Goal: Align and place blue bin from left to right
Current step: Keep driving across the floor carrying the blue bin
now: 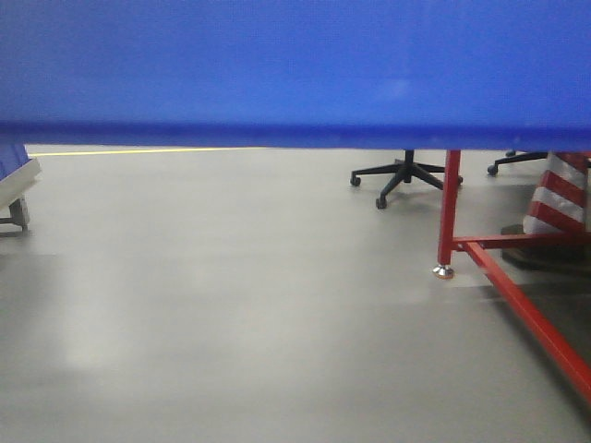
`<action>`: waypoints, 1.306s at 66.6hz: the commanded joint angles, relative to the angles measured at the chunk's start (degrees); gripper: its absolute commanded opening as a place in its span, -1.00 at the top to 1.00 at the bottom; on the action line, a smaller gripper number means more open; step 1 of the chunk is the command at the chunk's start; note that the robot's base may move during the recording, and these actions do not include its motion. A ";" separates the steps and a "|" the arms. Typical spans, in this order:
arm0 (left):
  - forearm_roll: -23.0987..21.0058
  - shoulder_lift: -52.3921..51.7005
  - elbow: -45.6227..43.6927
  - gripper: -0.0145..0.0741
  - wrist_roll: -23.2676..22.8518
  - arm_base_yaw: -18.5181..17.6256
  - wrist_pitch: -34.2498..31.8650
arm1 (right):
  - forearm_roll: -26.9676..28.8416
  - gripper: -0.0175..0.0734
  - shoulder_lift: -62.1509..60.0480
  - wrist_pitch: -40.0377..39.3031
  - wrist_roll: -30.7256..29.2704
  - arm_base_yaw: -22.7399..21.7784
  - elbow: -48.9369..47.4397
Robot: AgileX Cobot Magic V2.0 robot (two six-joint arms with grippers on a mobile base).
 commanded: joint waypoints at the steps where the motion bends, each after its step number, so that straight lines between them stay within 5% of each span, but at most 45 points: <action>1: 2.86 -1.05 -0.62 0.92 0.31 -0.53 -3.99 | -2.73 0.79 -0.87 -3.80 -1.05 0.21 -0.58; 87: 4.08 -1.05 -0.62 0.92 0.31 -0.53 -4.10 | -2.73 0.79 -0.87 -4.19 -1.05 0.21 -0.58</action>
